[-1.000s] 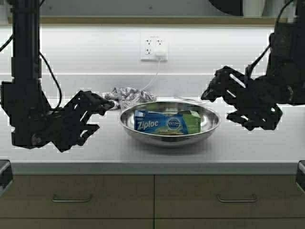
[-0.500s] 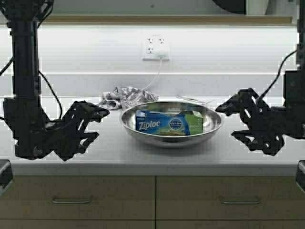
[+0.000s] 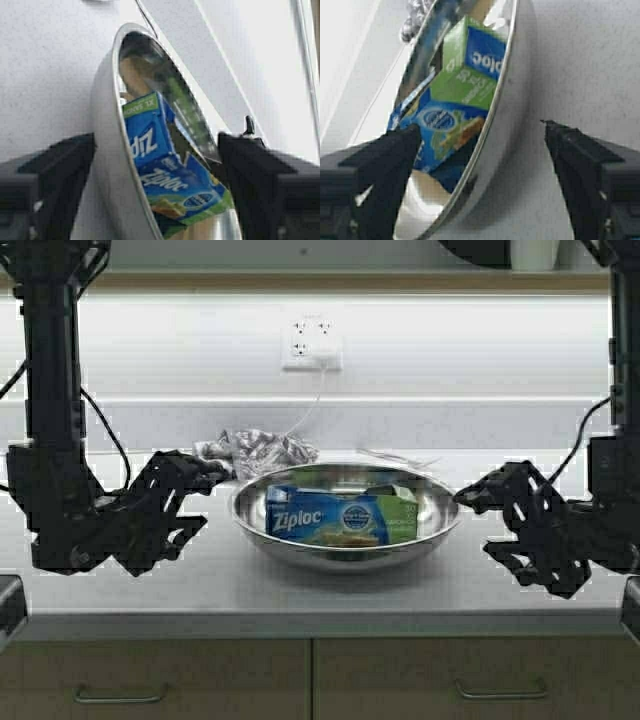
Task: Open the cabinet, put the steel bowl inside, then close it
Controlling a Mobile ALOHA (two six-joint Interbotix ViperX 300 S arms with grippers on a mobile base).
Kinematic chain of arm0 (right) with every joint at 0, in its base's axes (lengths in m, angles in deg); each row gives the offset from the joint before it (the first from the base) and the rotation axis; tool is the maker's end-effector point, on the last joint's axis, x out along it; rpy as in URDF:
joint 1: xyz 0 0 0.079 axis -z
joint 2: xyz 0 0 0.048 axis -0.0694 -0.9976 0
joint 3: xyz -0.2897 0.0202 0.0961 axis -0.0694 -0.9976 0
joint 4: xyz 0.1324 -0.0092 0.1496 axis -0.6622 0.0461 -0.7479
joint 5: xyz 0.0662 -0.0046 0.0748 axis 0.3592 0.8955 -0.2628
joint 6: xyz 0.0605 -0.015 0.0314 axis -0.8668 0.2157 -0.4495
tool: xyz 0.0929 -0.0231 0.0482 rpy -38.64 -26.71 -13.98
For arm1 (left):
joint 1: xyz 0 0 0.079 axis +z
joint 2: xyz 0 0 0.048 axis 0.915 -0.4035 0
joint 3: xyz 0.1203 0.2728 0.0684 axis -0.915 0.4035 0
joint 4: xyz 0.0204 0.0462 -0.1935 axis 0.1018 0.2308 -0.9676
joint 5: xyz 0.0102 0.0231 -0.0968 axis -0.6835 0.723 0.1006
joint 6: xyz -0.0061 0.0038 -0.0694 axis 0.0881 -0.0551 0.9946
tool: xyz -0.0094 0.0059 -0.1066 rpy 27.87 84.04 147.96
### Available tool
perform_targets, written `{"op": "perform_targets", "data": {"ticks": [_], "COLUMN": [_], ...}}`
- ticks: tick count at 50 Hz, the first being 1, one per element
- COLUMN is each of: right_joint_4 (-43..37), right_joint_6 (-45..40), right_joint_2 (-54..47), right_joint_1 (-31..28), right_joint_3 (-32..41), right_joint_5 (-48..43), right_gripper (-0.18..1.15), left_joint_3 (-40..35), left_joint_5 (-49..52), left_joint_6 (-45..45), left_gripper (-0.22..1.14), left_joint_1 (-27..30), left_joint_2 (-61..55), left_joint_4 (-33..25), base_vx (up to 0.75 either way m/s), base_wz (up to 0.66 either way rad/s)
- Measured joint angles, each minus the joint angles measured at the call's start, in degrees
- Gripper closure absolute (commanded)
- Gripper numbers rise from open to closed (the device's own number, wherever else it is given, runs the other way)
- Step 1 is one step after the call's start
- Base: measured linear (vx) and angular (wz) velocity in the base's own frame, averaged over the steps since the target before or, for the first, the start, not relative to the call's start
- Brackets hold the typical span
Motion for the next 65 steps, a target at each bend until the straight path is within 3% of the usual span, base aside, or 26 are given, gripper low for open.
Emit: {"op": "perform_targets", "data": {"ticks": [25, 35, 54, 60, 65], "right_joint_4": [4.0, 4.0, 7.0, 8.3, 8.6], "right_joint_6": [-6.9, -7.8, -11.2, -13.6, -14.9], "right_joint_2": [-6.6, -6.9, -7.4, -7.6, -7.8], "right_joint_1": [0.6, 1.2, 3.6, 3.7, 3.8], "right_joint_3": [12.0, 13.6, 16.6, 17.6, 17.6], "right_joint_5": [0.0, 0.0, 0.0, 0.0, 0.0], "right_gripper": [-0.07, -0.07, -0.07, -0.05, 0.05], "left_joint_3": [-4.8, -8.4, -11.4, -11.8, -11.9], "left_joint_5": [0.4, 0.9, 6.7, 7.1, 7.2], "left_joint_6": [4.1, 9.1, 9.8, 10.9, 11.8], "left_gripper": [-0.11, -0.11, -0.09, -0.02, 0.19], "left_joint_1": [0.2, 0.2, 0.2, 0.2, 0.2], "left_joint_2": [-1.8, -3.4, -3.9, -3.9, -3.8], "left_joint_4": [-0.2, -0.1, 1.1, 1.7, 2.3], "base_vx": [0.08, 0.01, 0.0, 0.0, 0.0], "base_wz": [-0.01, 0.01, 0.0, 0.0, 0.0]}}
